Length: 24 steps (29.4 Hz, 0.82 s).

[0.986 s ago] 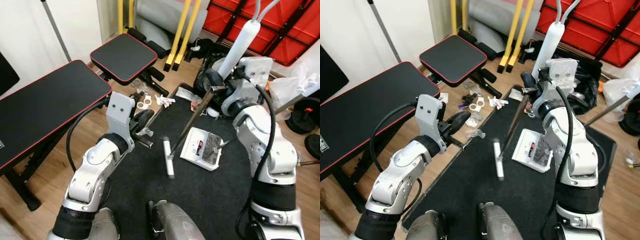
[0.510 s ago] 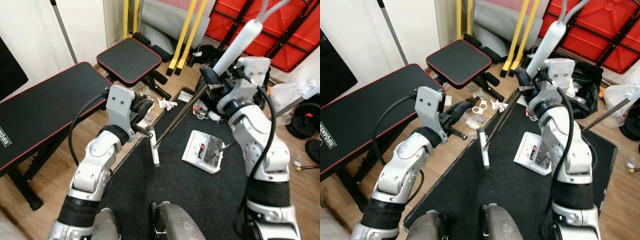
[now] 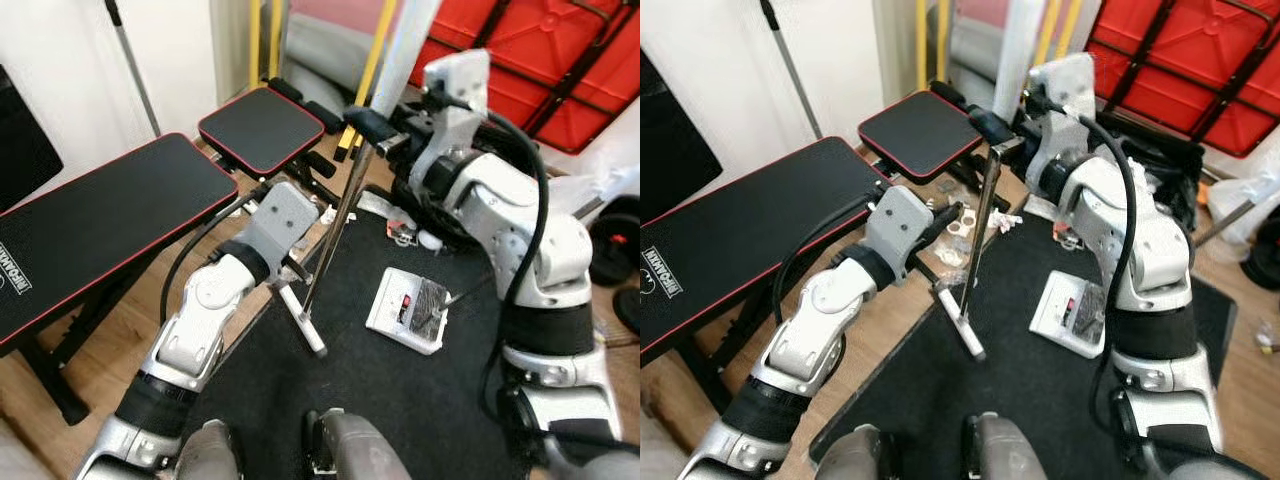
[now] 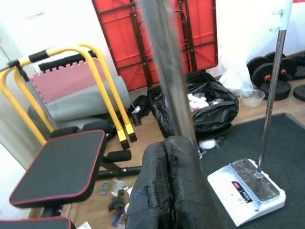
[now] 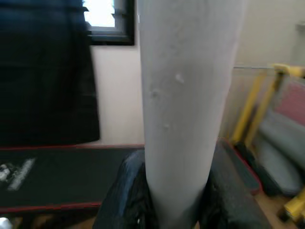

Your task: Sweep floor

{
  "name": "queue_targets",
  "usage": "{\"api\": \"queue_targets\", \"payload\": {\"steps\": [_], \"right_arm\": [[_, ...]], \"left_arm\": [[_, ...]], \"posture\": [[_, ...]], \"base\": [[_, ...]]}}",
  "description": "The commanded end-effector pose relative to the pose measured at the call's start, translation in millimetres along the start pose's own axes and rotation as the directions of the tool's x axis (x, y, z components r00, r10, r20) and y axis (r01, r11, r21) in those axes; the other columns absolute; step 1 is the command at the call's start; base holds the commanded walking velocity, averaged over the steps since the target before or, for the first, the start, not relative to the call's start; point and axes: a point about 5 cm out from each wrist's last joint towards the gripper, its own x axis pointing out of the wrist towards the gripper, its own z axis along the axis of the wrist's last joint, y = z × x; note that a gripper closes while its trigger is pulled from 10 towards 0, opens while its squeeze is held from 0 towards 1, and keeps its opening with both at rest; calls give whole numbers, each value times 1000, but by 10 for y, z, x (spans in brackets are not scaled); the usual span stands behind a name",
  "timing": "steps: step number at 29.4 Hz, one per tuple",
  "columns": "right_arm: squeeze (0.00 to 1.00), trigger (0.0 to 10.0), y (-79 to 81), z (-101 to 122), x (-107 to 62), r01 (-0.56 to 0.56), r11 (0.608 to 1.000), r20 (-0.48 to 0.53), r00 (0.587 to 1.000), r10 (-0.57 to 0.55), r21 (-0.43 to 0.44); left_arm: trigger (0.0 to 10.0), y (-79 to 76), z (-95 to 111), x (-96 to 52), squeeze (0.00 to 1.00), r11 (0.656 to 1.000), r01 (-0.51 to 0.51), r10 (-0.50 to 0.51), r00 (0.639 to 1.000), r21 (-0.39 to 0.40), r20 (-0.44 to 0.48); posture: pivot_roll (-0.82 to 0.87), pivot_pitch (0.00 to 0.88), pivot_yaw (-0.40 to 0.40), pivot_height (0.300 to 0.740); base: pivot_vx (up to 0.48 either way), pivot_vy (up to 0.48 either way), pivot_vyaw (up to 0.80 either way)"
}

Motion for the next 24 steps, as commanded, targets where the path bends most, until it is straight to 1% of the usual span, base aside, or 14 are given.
{"api": "queue_targets", "payload": {"steps": [1,2,3,6,8,10,11,13,16,17,19,22,23,24], "right_arm": [[0,10000,32,234,-16,-65,997,63,996,67,-38],[0,10000,32,234,-16,-65,997,63,996,67,-38],[0,10000,66,236,9,-88,995,56,994,90,-38],[0,10000,150,186,67,-125,992,30,992,126,-30],[0,10000,176,174,77,-135,991,25,990,136,-20],[0,10000,229,157,93,-159,987,14,987,159,-10],[0,10000,229,157,93,-159,987,14,987,159,-10],[0,10000,233,157,102,-159,987,14,987,159,7],[0,10000,224,160,105,-156,988,15,988,156,15],[0,10000,217,157,108,-152,988,14,988,151,23],[0,10000,217,157,108,-152,988,14,988,151,23],[0,10000,236,128,104,-157,987,8,988,156,41],[0,10000,233,122,99,-152,987,8,988,152,43],[0,10000,233,122,99,-152,987,8,988,152,43]], "left_arm": [[10000,-78,24,61,71,998,54,-54,998,-13,25],[10000,-78,24,61,71,998,54,-54,998,-13,25],[10000,-86,47,79,1000,997,73,-72,996,-35,46],[10000,-126,78,85,1000,991,125,-121,990,-46,74],[10000,-127,67,83,1000,992,121,-118,991,-40,67],[10000,-99,31,95,1000,996,86,-86,995,6,41],[10000,-99,31,95,1000,996,86,-86,995,6,41],[10000,-17,-10,116,1000,999,27,-27,1000,23,15],[10000,17,-26,123,1000,1000,4,-4,1000,21,6],[10000,69,-47,130,1000,999,-33,33,999,9,-8],[10000,69,-47,130,1000,999,-33,33,999,9,-8],[10000,225,-117,136,1000,990,-143,142,988,-14,-62],[10000,280,-160,128,1000,983,-181,179,979,-16,-95],[10000,280,-160,128,1000,983,-181,179,979,-16,-95]], "posture": [[-169,44,-162,740],[-169,44,-162,740],[-168,45,-160,740],[-164,51,-160,740],[-162,54,-160,740],[-162,57,-159,740],[-162,57,-159,740],[-163,63,-157,740],[-163,63,-157,740],[-163,65,-156,740],[-163,65,-156,740],[-162,69,-150,740],[-163,70,-148,740],[-163,70,-148,740]], "base": [[0,0,0],[0,0,0],[0,0,0],[0,0,0],[0,0,0],[0,0,0],[0,0,0],[0,0,0],[0,0,0],[0,0,0],[0,0,0],[0,0,0],[0,0,0],[0,0,0]]}}
